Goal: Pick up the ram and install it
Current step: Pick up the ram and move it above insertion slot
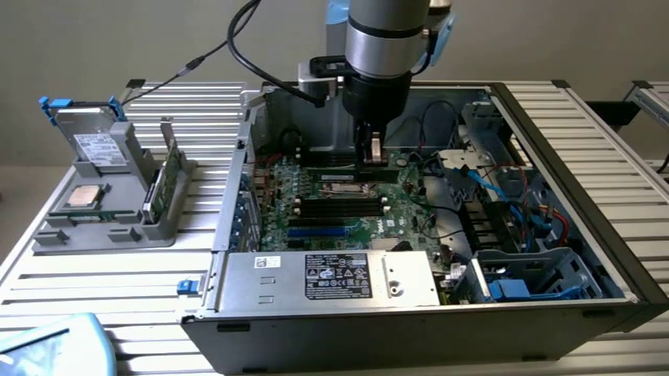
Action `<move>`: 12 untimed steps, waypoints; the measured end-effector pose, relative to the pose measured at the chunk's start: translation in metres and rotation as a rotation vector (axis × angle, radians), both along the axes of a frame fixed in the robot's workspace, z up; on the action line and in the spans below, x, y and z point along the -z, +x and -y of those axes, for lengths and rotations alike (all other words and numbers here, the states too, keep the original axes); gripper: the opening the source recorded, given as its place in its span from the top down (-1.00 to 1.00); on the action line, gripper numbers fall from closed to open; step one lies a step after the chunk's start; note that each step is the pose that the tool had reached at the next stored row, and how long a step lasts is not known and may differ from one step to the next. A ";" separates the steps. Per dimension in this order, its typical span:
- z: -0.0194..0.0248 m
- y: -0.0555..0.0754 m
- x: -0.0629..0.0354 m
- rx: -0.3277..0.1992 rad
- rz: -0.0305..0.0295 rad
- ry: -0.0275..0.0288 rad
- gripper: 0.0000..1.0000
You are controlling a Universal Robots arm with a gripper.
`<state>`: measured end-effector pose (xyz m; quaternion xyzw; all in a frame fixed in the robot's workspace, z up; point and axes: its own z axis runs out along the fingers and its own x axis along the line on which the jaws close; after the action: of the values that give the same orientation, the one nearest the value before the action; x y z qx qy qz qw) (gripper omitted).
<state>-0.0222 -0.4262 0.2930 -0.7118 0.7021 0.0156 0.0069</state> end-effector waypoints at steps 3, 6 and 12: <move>-0.0005 0.000 0.0001 -0.013 0.0000 0.0001 0.73; -0.0009 -0.001 0.0001 -0.037 0.0000 0.0001 0.73; -0.0041 -0.002 0.0007 -0.055 0.0000 0.0000 0.73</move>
<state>-0.0237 -0.4221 0.2923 -0.7309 0.6823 0.0158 0.0065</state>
